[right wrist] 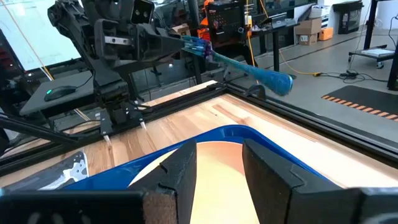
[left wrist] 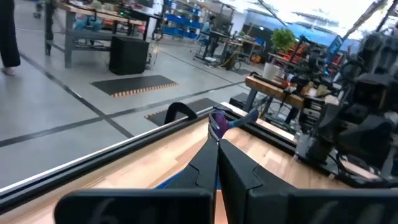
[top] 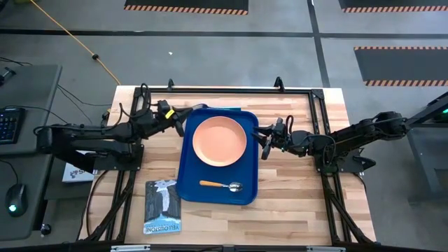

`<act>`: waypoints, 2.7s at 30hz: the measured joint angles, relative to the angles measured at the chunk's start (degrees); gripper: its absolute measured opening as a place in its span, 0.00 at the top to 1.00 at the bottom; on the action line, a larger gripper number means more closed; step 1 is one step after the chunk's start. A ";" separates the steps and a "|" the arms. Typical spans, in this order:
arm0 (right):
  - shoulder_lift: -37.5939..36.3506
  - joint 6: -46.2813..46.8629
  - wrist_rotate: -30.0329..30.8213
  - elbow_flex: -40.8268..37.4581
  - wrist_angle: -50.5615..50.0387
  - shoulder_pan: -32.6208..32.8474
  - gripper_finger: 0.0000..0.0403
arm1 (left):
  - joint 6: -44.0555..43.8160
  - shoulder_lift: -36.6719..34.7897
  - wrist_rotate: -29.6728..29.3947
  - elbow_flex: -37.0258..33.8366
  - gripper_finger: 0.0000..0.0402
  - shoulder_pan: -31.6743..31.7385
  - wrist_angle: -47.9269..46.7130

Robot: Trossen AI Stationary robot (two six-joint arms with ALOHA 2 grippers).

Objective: Pick and place plate/cup/fork/spoon on tray
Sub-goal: Put the purple fork on the blue serving tray

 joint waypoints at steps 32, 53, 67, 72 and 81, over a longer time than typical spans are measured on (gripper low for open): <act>18.46 -6.70 -9.54 27.17 -27.65 -4.55 0.45 | 5.70 2.51 5.08 10.64 1.00 -9.45 -19.22; 24.65 -7.93 -10.29 35.67 -37.00 -4.46 0.54 | 5.72 2.51 0.72 10.64 1.00 -12.69 -19.22; 24.65 -7.53 -10.08 35.67 -37.26 -4.42 0.96 | 5.69 2.53 -1.96 10.64 1.00 -12.66 -19.38; 24.28 -8.16 -10.16 35.67 -38.83 -4.42 0.98 | 5.22 2.57 -1.76 10.64 1.00 -12.69 -19.92; 17.10 -5.63 -4.45 32.57 -48.40 -4.46 1.00 | 5.31 -0.87 -8.52 10.64 0.93 -12.66 -25.22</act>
